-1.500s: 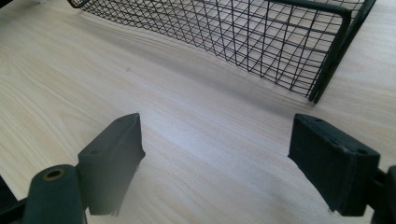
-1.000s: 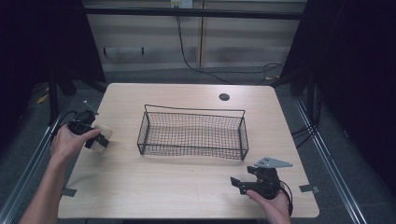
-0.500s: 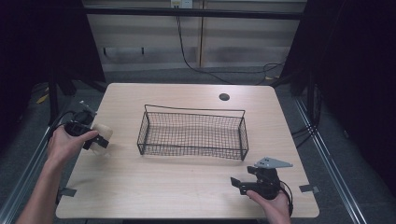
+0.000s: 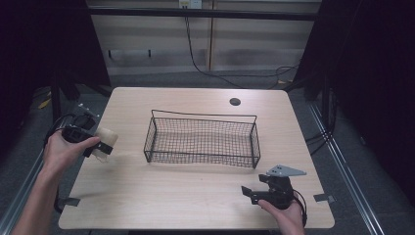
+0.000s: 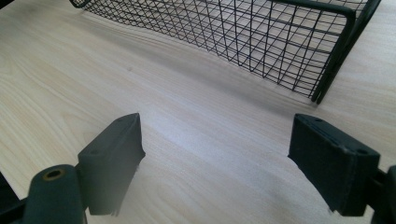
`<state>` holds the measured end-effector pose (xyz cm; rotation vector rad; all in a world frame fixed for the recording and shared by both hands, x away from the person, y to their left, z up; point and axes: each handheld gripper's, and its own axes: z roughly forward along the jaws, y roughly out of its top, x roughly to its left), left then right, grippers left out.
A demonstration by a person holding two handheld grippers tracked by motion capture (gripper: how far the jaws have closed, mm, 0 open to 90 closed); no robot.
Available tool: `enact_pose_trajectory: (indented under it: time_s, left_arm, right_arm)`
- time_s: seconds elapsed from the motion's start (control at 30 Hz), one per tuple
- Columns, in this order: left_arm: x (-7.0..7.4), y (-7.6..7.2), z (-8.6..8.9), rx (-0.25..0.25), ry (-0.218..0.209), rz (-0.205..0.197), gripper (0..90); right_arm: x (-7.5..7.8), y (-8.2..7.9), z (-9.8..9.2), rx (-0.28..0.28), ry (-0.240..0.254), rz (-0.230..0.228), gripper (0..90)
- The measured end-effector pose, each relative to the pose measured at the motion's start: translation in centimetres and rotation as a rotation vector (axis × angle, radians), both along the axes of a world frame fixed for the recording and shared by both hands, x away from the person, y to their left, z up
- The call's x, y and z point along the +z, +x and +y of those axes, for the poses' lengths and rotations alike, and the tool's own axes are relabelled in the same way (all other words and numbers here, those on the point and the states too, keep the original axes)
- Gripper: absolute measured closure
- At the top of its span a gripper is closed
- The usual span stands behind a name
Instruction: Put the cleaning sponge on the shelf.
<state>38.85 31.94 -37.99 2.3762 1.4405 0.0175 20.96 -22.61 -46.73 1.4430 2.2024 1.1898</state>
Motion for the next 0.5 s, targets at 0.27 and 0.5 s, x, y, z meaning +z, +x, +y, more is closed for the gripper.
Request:
enact_pose_trajectory:
  time_s: [0.27, 0.5]
  left_arm:
    - [1.3, -0.4, -0.3, -0.042, -0.009, -0.003, 27.7]
    - [2.2, -0.6, -1.1, -0.078, -0.007, -0.005, 27.7]
  right_arm:
    - [0.0, 0.0, 0.0, -0.001, 0.0, 0.002, 17.5]
    - [0.0, 0.0, 0.0, 0.0, -0.002, 0.0, 17.4]
